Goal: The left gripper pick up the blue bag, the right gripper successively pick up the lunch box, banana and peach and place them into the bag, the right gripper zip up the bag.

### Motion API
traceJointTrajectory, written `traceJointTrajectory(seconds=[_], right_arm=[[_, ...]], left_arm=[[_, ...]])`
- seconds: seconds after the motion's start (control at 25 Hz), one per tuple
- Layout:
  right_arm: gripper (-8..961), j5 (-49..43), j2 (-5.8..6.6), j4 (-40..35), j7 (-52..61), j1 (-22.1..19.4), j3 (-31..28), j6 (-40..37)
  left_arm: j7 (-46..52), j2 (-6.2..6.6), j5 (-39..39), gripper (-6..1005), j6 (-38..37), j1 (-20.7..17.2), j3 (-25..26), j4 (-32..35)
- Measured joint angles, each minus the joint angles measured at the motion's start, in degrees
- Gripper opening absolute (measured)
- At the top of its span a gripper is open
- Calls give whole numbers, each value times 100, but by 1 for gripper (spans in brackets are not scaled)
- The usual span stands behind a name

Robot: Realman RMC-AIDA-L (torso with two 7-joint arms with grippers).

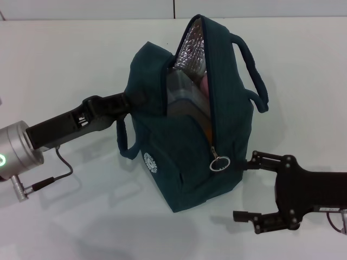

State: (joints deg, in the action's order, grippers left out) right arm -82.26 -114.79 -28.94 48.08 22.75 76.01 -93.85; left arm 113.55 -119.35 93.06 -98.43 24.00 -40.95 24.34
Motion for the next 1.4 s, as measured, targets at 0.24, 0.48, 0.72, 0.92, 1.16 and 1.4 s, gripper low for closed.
traceJointTrajectory(seconds=[0.24, 0.48, 0.72, 0.92, 1.16, 1.4], right_arm=[[857, 3, -38, 43, -108, -105, -586, -204], [854, -13, -55, 179, -68, 29, -595, -97], [851, -26, -100, 303, -32, 235, -253, 56], [848, -4, -123, 311, -31, 250, -89, 191], [845, 7, -129, 311, -29, 257, -88, 317], [842, 144, -134, 311, -35, 272, -107, 349]], left_arm=[[0, 0, 9, 47, 0, -17, 0, 0], [0, 0, 12, 47, 0, -16, -1, 0], [0, 0, 2, 47, 0, -20, -1, 0], [0, 0, 0, 47, 3, -8, -1, 0], [0, 0, 10, 48, 53, 4, 0, 0], [0, 0, 15, 49, 62, 8, 0, 0]])
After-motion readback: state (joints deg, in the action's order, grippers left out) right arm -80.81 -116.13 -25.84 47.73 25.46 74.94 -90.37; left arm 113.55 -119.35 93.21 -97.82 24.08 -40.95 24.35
